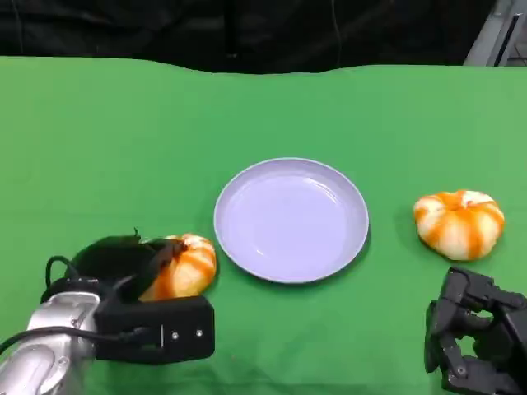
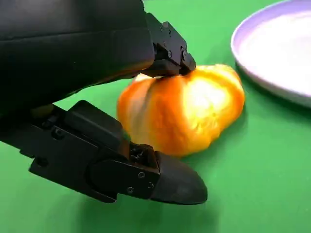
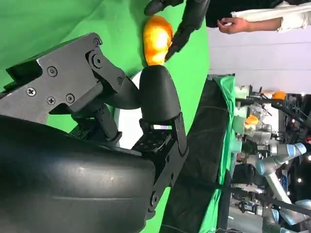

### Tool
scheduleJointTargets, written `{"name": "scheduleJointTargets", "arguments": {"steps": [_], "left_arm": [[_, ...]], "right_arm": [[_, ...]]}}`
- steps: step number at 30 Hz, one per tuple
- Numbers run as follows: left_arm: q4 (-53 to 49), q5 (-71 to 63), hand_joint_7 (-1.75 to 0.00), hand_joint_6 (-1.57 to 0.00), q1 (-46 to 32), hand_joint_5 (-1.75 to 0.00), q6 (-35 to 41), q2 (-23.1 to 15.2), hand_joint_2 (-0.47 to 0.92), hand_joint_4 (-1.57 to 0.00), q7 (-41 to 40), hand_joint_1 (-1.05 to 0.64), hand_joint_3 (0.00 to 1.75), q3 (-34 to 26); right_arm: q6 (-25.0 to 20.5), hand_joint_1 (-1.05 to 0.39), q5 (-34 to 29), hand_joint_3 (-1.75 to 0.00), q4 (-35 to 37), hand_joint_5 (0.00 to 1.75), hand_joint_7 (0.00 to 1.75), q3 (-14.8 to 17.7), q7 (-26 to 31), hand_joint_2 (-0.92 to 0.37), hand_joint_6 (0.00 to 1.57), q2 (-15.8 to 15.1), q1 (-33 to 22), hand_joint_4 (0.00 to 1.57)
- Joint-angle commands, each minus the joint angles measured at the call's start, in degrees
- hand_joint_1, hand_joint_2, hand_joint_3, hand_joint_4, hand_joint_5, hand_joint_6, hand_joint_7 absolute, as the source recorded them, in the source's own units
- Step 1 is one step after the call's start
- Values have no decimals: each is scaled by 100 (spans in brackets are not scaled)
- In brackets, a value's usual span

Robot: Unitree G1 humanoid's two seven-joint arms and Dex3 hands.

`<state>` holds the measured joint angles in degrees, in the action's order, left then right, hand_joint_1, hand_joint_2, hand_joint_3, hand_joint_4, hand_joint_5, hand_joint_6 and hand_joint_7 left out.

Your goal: Grasp the bread from the table and place it into the plate.

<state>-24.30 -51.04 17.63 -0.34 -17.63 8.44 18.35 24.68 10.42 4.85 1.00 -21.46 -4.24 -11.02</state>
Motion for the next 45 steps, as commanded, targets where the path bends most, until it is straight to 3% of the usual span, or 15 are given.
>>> {"name": "scheduleJointTargets", "arguments": {"steps": [1,5,11,15,16,17,18,19,20,21,23,26,35,42,45], "left_arm": [[-388,248,-1,-25,177,-1,14,-114,92,-11,-198,-103,39,97],[-534,434,-2,-29,198,-3,-27,-96,92,-17,-407,-91,38,143],[-541,537,-4,-52,200,-6,-66,-102,92,-41,-814,-51,34,223],[-563,754,-12,-92,112,-15,-437,-22,92,-85,-1670,-21,41,75],[-593,830,-18,-107,97,-74,-561,-5,92,-80,-1874,-15,41,35],[-627,882,-21,-113,95,-110,-643,2,92,-71,-2004,-12,42,19],[-598,942,-22,-114,82,-119,-761,-15,92,-69,-2184,-11,42,-26],[-583,977,-76,-97,76,-152,-846,-31,92,-63,-2311,-8,44,-52],[-580,1002,-118,-78,74,-165,-909,-42,92,-60,-2403,-7,44,-68],[-490,1029,-137,-70,68,-170,-1032,-84,92,-60,-2574,-6,44,-129],[-291,1077,-165,-57,58,-173,-1200,-171,92,-60,-2793,-5,43,-243],[219,1147,-174,-48,55,-174,-1097,-237,92,-58,-2804,-5,45,-472],[1718,1170,-166,-55,331,-175,-551,-73,89,-63,-2283,-9,48,-635],[1423,1010,-173,-53,867,-175,-614,350,81,-65,-2253,-13,60,-152],[1150,1013,-158,-62,1107,-175,-575,560,82,-63,-2112,-13,56,42]], "right_arm": [[47,-7,-45,-116,-84,175,168,0,62,-61,71,-40,-52,85],[129,-8,20,-117,-30,175,167,8,-4,-61,71,-43,-41,85],[206,-9,1,-118,11,175,167,16,-27,-60,70,-52,-33,84],[106,-8,-16,-118,-76,175,167,3,43,-60,70,-31,-71,84],[69,-8,-8,-118,-102,175,168,-2,49,-60,70,-31,-81,84],[39,-8,-3,-118,-122,175,168,-5,55,-61,70,-32,-90,84],[4,-8,6,-118,-138,175,168,-8,60,-61,70,-30,-89,84],[-15,-8,10,-118,-145,175,168,-9,63,-61,70,-28,-87,84],[-30,-8,14,-118,-152,175,168,-10,65,-61,70,-27,-87,84],[-7,-7,18,-118,-133,175,168,-5,48,-61,70,-35,-74,84],[33,-6,21,-118,-102,175,168,4,25,-61,70,-51,-57,84],[33,-5,45,-118,-71,175,169,23,-5,-61,69,-75,-37,84],[-44,-6,113,-118,-31,175,169,62,-35,-61,69,-95,11,84],[108,-7,62,-116,76,175,169,98,-80,-61,69,-103,50,84],[32,-8,122,-116,28,175,170,89,-109,-61,69,-96,23,84]]}}
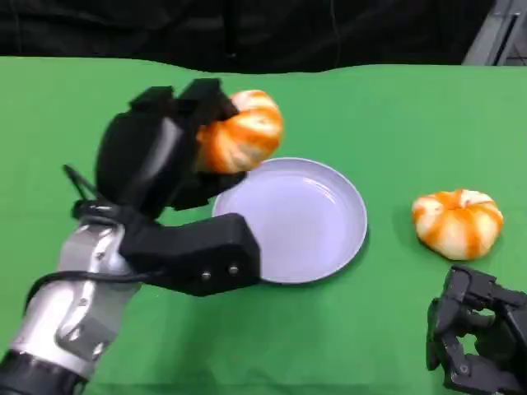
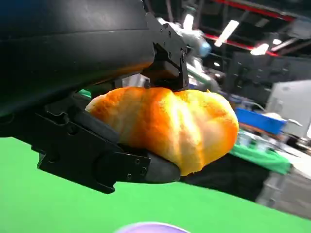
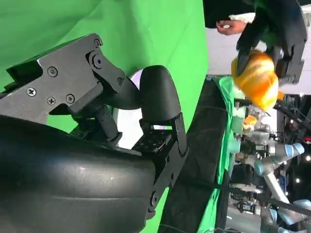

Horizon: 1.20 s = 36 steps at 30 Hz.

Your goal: Grasp the bread from the table and place it into the plate.

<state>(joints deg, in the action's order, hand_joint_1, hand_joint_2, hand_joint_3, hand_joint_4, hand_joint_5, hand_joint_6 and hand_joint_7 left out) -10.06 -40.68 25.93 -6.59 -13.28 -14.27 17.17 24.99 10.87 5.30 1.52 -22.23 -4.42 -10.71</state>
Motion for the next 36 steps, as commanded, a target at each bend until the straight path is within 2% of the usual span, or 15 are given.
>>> {"name": "scheduleJointTargets", "arguments": {"steps": [1,4,7,12,19,20,22,23,24,25,26,27,28,30,36], "left_arm": [[-529,-7,-153,-65,413,-174,-2,227,82,-63,176,-13,55,253],[-1266,51,-142,-72,747,-171,-137,467,82,-65,164,-12,56,434],[-1937,99,-143,-72,1024,-173,-182,666,84,-65,164,-12,52,546],[-3143,102,-142,-68,1412,-174,-371,911,92,-61,46,-11,36,739],[-4148,221,-157,-57,1482,-175,-799,1116,92,-61,-272,-8,35,830],[-4224,254,-135,-65,1477,-166,-866,1125,92,-61,-305,-9,40,825],[-4257,325,-120,-70,1422,-162,-951,1117,92,-61,-287,-9,42,812],[-4214,359,-79,-60,1370,-112,-967,1094,92,-52,-225,-32,47,808],[-4183,384,-35,-55,1334,-54,-978,1077,92,-50,-180,-53,52,806],[-4165,399,-20,-53,1314,-33,-985,1066,92,-51,-153,-60,54,807],[-4144,395,-12,-53,1294,-22,-997,1028,92,-51,-90,-63,55,827],[-4117,388,-5,-33,1279,-9,-997,991,92,-22,-31,-83,62,850],[-4054,382,-2,-25,1262,-5,-975,946,92,-11,61,-91,66,874],[-3917,414,0,-9,1224,-1,-937,889,92,-2,226,-102,73,883],[-3286,454,0,0,1005,0,-931,738,92,0,332,-105,83,863]], "right_arm": [[24,-8,84,-116,-11,175,170,36,-42,-61,69,-72,-9,84],[23,-8,88,-116,-26,175,171,38,-53,-61,69,-63,-18,85],[-14,-9,72,-115,-76,175,171,35,-26,-60,70,-53,-46,85],[9,-9,40,-117,-108,175,171,25,-25,-60,69,-63,-73,85],[-55,-9,59,-117,-191,175,171,13,-3,-60,69,-35,-113,85],[-61,-9,66,-117,-195,175,171,12,-2,-60,69,-30,-115,85],[-29,-9,48,-117,-182,175,171,14,1,-60,70,-32,-111,86],[-19,-9,31,-117,-177,175,171,15,4,-60,70,-39,-108,85],[-13,-9,21,-118,-175,175,170,15,5,-60,70,-44,-107,85],[-12,-9,16,-118,-174,175,170,15,7,-59,70,-46,-107,85],[-33,-9,25,-118,-175,175,170,15,-1,-59,70,-52,-100,85],[-38,-9,33,-119,-168,175,169,15,-7,-60,70,-54,-93,85],[-56,-8,22,-119,-175,175,169,16,8,-60,70,-53,-94,85],[-98,-7,16,-119,-200,175,169,13,28,-60,70,-50,-104,85],[-48,-7,-10,-119,-168,175,169,5,47,-60,71,-42,-91,85]]}}
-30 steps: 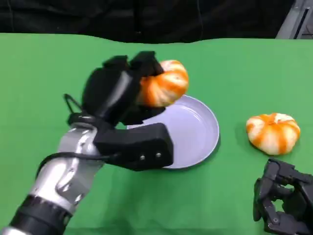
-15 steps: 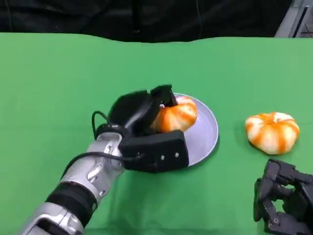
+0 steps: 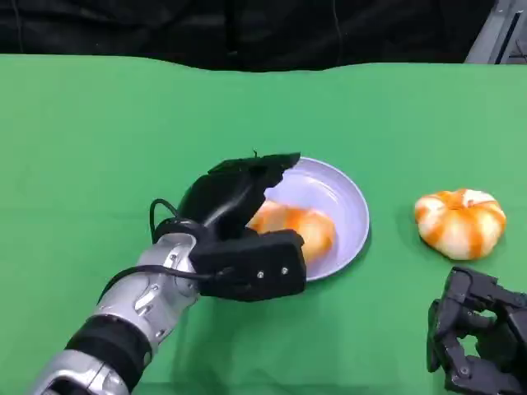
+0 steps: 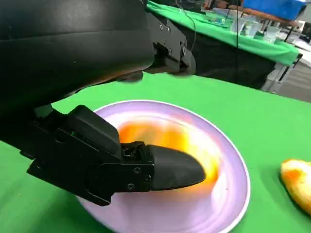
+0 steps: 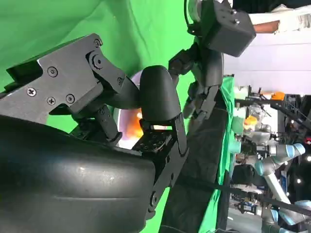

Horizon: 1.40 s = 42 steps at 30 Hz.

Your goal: Grasp the bread from the table and place it into the plate.

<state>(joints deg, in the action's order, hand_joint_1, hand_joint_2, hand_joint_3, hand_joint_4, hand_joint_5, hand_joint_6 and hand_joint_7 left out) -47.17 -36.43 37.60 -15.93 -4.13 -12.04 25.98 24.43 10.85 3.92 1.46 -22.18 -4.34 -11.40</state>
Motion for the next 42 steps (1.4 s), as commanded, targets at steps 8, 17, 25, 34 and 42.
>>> {"name": "scheduleJointTargets", "arguments": {"steps": [8,17,25,34,42], "left_arm": [[1439,393,0,0,-556,0,164,-309,92,0,602,-105,83,-264],[4104,2969,-18,-99,-2262,-91,714,-478,92,-77,2200,-13,52,-1469],[6007,4436,-128,-94,-3412,-161,2076,-935,60,-89,3272,6,118,-1987],[6321,6201,-172,-73,-5446,-174,2220,-1133,64,-88,4391,8,120,-2973],[5492,6372,-175,-70,-5636,-175,1799,-710,75,-87,4459,11,110,-3258]], "right_arm": [[-81,-7,12,-119,-93,175,169,-11,46,-60,70,-42,-43,84],[8,-8,44,-119,5,175,169,17,-2,-59,69,-46,4,84],[-109,-9,56,-119,-31,175,169,35,32,-59,70,-45,11,84],[268,-8,-2,-115,562,175,168,163,-35,-60,70,-140,348,83],[330,-9,160,-115,678,175,168,212,-234,-61,70,-186,392,84]]}}
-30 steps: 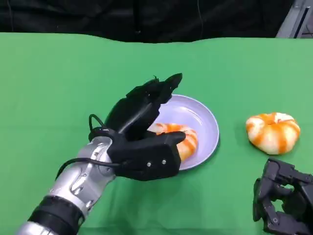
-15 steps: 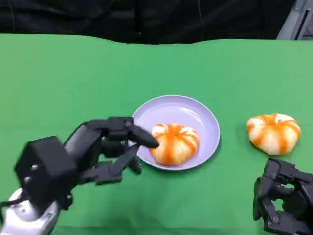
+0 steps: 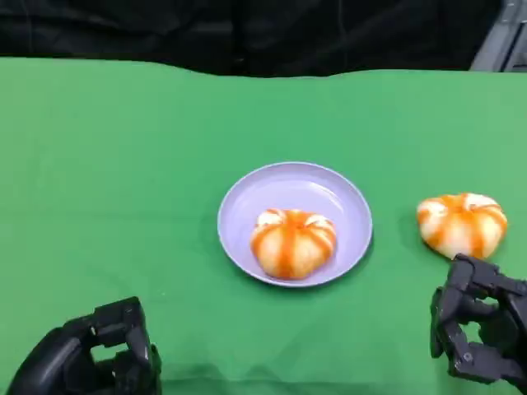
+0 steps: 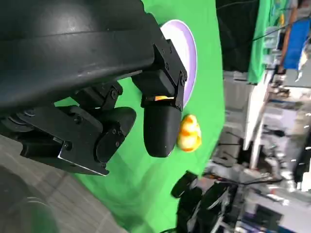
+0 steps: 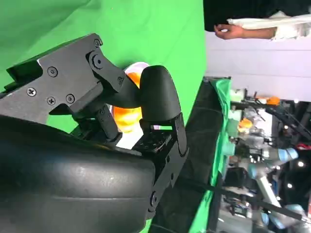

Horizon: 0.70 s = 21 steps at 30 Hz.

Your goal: Grasp the bread from the table and place it into the plate.

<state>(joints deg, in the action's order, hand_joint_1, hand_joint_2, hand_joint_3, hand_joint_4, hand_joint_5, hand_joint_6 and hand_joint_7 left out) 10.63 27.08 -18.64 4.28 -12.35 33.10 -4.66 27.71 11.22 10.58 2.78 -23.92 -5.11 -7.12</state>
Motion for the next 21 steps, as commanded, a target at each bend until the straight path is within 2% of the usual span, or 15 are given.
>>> {"name": "scheduleJointTargets", "arguments": {"steps": [1,16,21], "left_arm": [[-359,1,-175,-70,-17,-175,-262,151,75,-87,-88,11,111,-230],[-411,-45,-175,-68,59,-175,-232,241,70,-84,-163,10,116,-313],[-371,79,-175,-70,179,-175,-265,136,70,-86,2,8,114,-471]], "right_arm": [[-39,-9,134,-115,-11,175,168,83,-71,-61,70,-117,-45,85],[-127,-11,120,-111,-132,175,168,78,-62,-63,70,-133,-103,84],[-93,-9,183,-111,-159,175,169,86,-104,-63,69,-110,-129,84]]}}
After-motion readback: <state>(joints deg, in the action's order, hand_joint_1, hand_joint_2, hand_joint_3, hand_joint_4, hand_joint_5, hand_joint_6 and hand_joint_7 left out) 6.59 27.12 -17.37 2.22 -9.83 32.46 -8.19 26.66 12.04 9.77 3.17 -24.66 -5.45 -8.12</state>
